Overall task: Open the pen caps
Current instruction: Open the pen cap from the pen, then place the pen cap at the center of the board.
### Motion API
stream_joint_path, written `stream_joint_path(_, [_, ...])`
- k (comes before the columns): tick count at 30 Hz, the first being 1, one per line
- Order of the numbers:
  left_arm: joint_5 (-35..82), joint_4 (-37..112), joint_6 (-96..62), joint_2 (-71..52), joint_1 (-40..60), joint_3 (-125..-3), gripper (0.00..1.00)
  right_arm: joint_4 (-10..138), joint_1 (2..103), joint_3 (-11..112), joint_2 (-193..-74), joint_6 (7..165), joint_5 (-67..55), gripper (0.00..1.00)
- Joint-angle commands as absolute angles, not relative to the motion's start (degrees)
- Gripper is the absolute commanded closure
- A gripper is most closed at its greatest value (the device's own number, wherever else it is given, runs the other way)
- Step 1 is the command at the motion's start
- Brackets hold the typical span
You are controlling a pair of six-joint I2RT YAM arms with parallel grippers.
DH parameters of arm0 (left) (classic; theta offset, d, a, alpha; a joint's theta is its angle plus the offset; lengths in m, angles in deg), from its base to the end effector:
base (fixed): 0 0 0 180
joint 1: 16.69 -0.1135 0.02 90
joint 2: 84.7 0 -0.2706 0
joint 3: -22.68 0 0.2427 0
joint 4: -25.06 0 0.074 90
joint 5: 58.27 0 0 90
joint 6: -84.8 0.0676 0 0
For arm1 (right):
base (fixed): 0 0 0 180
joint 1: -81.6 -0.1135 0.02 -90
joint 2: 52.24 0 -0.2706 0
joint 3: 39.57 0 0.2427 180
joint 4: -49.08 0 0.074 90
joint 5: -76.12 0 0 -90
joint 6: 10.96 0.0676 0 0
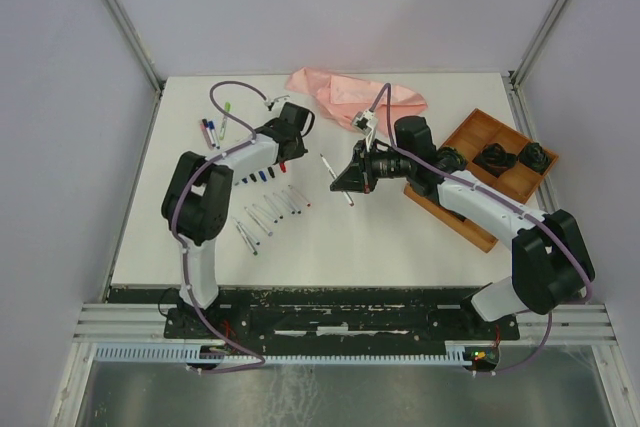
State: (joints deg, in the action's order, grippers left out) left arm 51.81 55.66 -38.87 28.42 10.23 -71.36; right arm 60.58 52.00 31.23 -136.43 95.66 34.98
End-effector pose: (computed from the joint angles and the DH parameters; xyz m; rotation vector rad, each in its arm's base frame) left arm 0.4069 -0.1806 0.1782 -0.2927 2.3522 -0.0765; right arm 0.2672 0.2103 0.2766 -0.8117 1.9439 1.3523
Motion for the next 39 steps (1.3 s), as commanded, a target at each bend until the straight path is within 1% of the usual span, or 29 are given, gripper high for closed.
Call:
stream_joint_path(1, [54.91, 58.61, -38.88, 31.32, 10.16, -75.64, 0.93, 60.21, 52.25, 34.1, -135.19, 95.18, 34.1, 1.0])
stream_joint_path(4, [55.11, 58.79, -38.82, 32.58, 10.07, -75.98, 0.92, 60.14, 52.35, 34.14, -135.2, 95.13, 34.19, 1.0])
stream_joint_path(6, [54.94, 59.11, -38.86, 33.31, 10.02, -76.17, 0.9, 60.23, 52.38, 34.15, -135.18, 95.23, 34.19, 1.0])
stream_joint_path(12, [54.41, 59.71, -39.2, 33.96, 10.02, -75.68, 0.88, 60.31, 52.43, 34.17, -135.3, 95.21, 34.19, 1.0])
stream_joint_path(16, [54.46, 60.33, -39.52, 33.91, 10.07, -75.41, 0.78, 60.24, 52.45, 34.17, -135.28, 95.17, 34.18, 1.0])
stream_joint_path(19, [54.45, 60.46, -39.78, 33.57, 10.01, -74.78, 0.74, 60.27, 52.43, 34.23, -135.17, 95.21, 34.17, 1.0])
stream_joint_path(23, [54.41, 60.46, -40.0, 33.33, 9.97, -74.08, 0.73, 60.24, 52.54, 34.17, -135.19, 95.22, 34.19, 1.0])
stream_joint_path(24, [54.37, 60.46, -40.03, 33.44, 10.02, -74.07, 0.69, 60.23, 52.53, 34.26, -135.15, 95.28, 34.19, 1.0])
stream_joint_path(25, [54.38, 60.46, -40.01, 33.47, 9.99, -74.07, 0.68, 60.26, 52.53, 34.2, -135.13, 95.34, 34.19, 1.0])
stream_joint_path(32, [53.98, 60.46, -40.03, 32.04, 9.98, -74.16, 0.67, 60.32, 52.51, 34.2, -135.01, 95.3, 34.28, 1.0])
stream_joint_path(39, [53.18, 59.36, -39.67, 24.71, 9.98, -72.52, 0.65, 60.71, 52.56, 34.38, -134.44, 94.63, 36.16, 1.0])
